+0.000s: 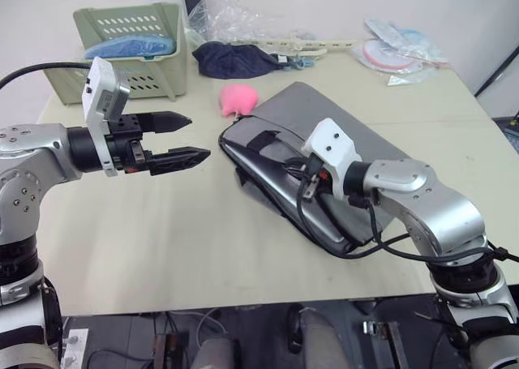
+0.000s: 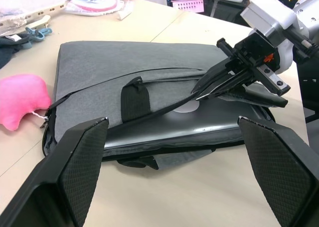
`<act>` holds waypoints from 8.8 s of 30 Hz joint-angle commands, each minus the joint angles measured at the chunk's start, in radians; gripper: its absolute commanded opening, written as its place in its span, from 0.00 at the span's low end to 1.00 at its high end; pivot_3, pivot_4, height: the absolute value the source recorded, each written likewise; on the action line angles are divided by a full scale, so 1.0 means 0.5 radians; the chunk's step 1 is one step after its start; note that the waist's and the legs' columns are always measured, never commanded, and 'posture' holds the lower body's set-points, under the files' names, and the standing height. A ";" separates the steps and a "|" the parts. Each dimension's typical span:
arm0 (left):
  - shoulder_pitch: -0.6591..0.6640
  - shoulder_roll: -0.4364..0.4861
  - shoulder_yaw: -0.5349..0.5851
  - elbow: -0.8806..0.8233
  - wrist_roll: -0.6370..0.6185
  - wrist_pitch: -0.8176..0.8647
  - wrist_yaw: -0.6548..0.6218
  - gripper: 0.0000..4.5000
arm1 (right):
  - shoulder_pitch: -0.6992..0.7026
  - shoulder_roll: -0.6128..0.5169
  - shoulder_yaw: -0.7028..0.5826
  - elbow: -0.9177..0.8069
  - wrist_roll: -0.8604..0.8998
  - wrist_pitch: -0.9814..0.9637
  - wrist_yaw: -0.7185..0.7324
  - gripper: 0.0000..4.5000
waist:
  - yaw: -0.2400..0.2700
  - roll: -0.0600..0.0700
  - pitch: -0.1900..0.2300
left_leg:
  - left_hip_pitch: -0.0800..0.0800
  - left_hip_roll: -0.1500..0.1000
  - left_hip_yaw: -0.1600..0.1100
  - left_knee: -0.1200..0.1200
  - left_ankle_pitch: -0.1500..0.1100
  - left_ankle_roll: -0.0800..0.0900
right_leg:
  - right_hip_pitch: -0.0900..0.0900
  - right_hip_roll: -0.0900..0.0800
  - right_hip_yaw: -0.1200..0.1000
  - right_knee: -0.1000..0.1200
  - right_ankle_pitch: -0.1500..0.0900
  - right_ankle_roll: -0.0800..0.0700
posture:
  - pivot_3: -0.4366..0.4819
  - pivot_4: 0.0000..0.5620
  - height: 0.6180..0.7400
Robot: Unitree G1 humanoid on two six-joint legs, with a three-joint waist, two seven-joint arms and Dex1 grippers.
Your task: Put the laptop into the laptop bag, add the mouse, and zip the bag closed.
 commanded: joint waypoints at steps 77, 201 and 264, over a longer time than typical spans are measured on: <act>-0.785 -0.887 -0.259 2.917 0.954 -1.560 -0.306 1.00 | 1.869 0.347 -2.215 -0.529 1.497 0.556 -0.508 0.92 | 0.089 -0.012 -0.007 | 0.001 -0.003 0.018 0.001 -0.002 0.007 | 0.007 0.001 0.009 0.002 0.002 0.003 | 0.48 0.27 1.00; -0.711 -1.053 -0.284 2.817 1.079 -0.960 -0.222 0.00 | 2.108 0.292 -1.517 -0.022 1.624 -0.241 -0.975 0.27 | 0.111 -0.019 -0.053 | 0.022 -0.003 0.017 0.000 -0.010 0.020 | 0.041 0.000 0.007 -0.022 0.006 0.009 | 0.48 0.27 1.00; 0.666 -0.918 0.259 -0.158 0.163 0.851 0.790 0.00 | 0.655 -0.093 -0.831 0.817 0.860 -0.158 -0.247 0.19 | 0.007 0.002 -0.047 | 0.029 0.030 0.028 -0.002 -0.023 -0.003 | 0.038 0.033 0.014 -0.030 0.003 0.003 | 0.48 0.27 1.00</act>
